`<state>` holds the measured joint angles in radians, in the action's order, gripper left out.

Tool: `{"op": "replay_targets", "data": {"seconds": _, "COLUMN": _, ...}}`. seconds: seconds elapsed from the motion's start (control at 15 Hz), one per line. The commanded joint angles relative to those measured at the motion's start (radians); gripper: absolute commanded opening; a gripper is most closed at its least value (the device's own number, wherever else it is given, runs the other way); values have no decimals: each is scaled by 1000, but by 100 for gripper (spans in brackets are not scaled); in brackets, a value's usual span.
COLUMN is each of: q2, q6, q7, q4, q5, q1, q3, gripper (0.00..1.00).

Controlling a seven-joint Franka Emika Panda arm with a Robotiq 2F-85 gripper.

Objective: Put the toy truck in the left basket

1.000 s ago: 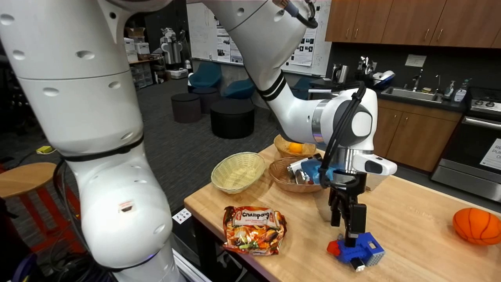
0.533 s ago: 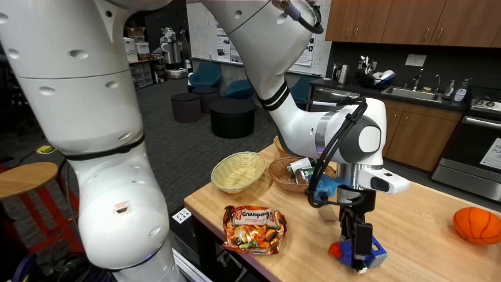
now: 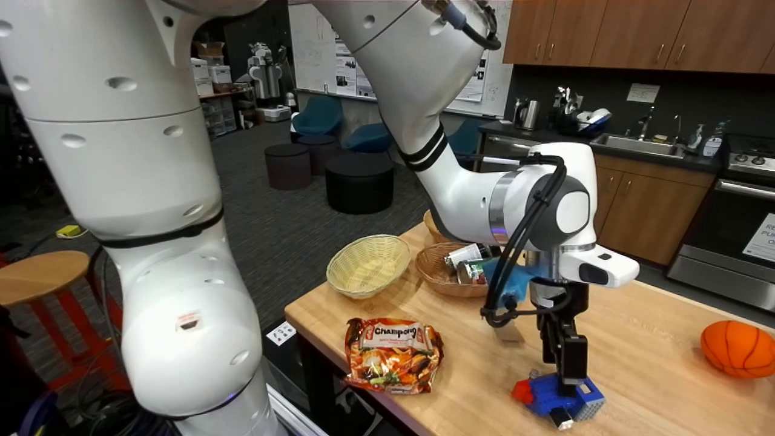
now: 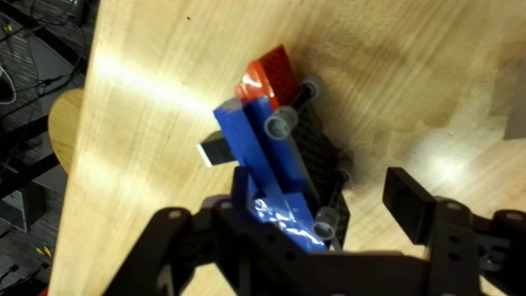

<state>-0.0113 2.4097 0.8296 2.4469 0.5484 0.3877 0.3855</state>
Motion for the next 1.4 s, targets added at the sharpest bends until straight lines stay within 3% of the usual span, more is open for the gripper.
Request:
{"op": "replay_targets", "data": {"seconds": 0.0, "q2": -8, "q6": 51, "q7": -26, "q4": 0, "q5": -11, "q1": -6, "q3": -8, "gripper": 52}}
{"op": "replay_targets", "data": {"seconds": 0.27, "q2": -13, "q6": 64, "q7": -43, "q4": -5, "q5": -14, "q1": -6, "q3": -12, "gripper": 23}}
{"op": "replay_targets", "data": {"seconds": 0.73, "q2": -34, "q6": 46, "q7": -70, "q4": -3, "q5": -10, "q1": -5, "q3": -14, "gripper": 22}}
{"op": "replay_targets", "data": {"seconds": 1.33, "q2": -134, "q6": -142, "q7": -155, "q4": -45, "q5": 0, "q1": -10, "q3": -56, "gripper": 22}}
